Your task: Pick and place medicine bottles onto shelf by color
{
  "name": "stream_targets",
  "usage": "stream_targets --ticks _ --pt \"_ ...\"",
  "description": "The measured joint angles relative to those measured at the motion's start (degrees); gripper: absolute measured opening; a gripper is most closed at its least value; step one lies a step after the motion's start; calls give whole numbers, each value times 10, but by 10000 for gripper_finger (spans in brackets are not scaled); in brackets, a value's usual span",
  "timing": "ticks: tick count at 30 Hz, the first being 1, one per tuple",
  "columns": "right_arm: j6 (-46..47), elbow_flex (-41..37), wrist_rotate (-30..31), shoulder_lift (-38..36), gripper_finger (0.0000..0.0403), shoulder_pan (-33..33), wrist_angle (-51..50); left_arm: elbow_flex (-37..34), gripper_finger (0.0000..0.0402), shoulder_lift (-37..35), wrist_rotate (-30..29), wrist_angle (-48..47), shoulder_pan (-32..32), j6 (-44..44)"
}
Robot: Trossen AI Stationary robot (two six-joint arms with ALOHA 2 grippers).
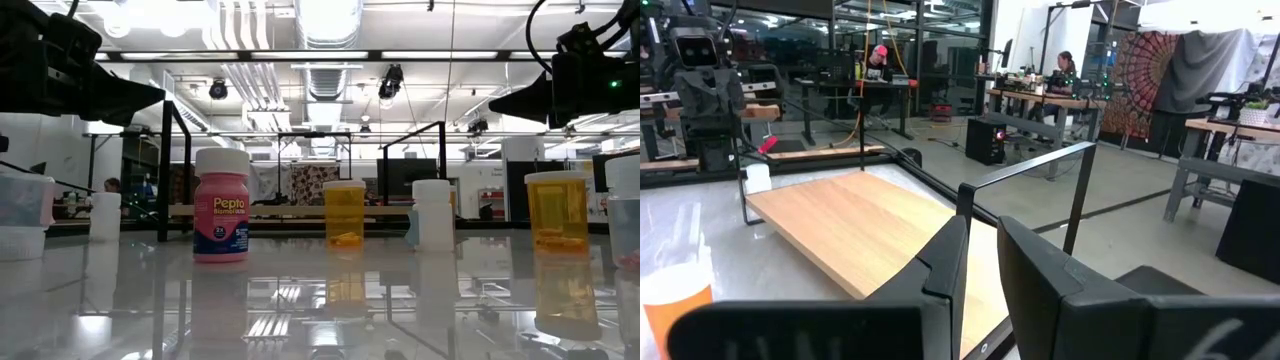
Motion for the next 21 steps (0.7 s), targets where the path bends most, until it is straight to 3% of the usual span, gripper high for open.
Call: stream_targets --ticks 7,13,16,21 --pt "0 0 0 0 52 0 0 0 0 0 0 14 0 -4" --pt "0 0 0 0 52 0 0 0 0 0 7 119 -1 -247" --pt "2 0 0 0 52 0 2 0 0 0 7 161 -1 -291" --pt "212 0 -40 0 52 0 5 0 0 0 7 221 -1 -343"
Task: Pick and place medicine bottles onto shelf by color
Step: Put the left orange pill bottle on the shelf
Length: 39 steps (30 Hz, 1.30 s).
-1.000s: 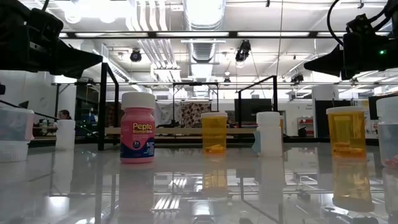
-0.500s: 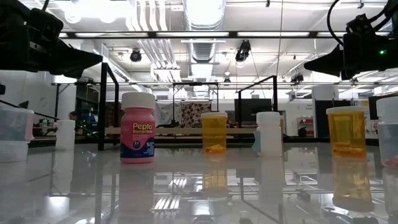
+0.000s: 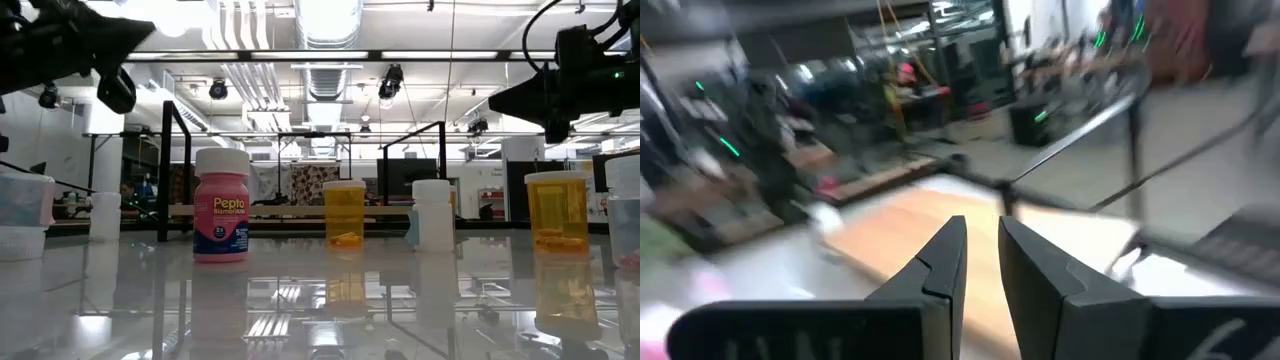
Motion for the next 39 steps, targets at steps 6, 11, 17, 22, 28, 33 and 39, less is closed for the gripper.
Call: stream_targets --ticks 6,11,17,22,28,33,39 --pt "31 0 20 0 52 0 8 0 0 0 -2 120 0 -32" --pt "23 0 20 0 52 0 10 0 0 -1 -24 231 0 -13" --pt "-28 0 20 1 52 0 58 19 0 12 -47 259 0 -2" --pt "-124 0 -11 1 52 0 175 77 0 74 -78 264 0 9" --pt "-206 0 -179 0 52 0 252 179 0 224 -77 262 0 15" --pt "-213 0 -244 0 52 0 248 296 0 337 -36 258 0 6" --pt "-194 0 -274 0 52 0 249 433 0 473 31 207 -12 -32"
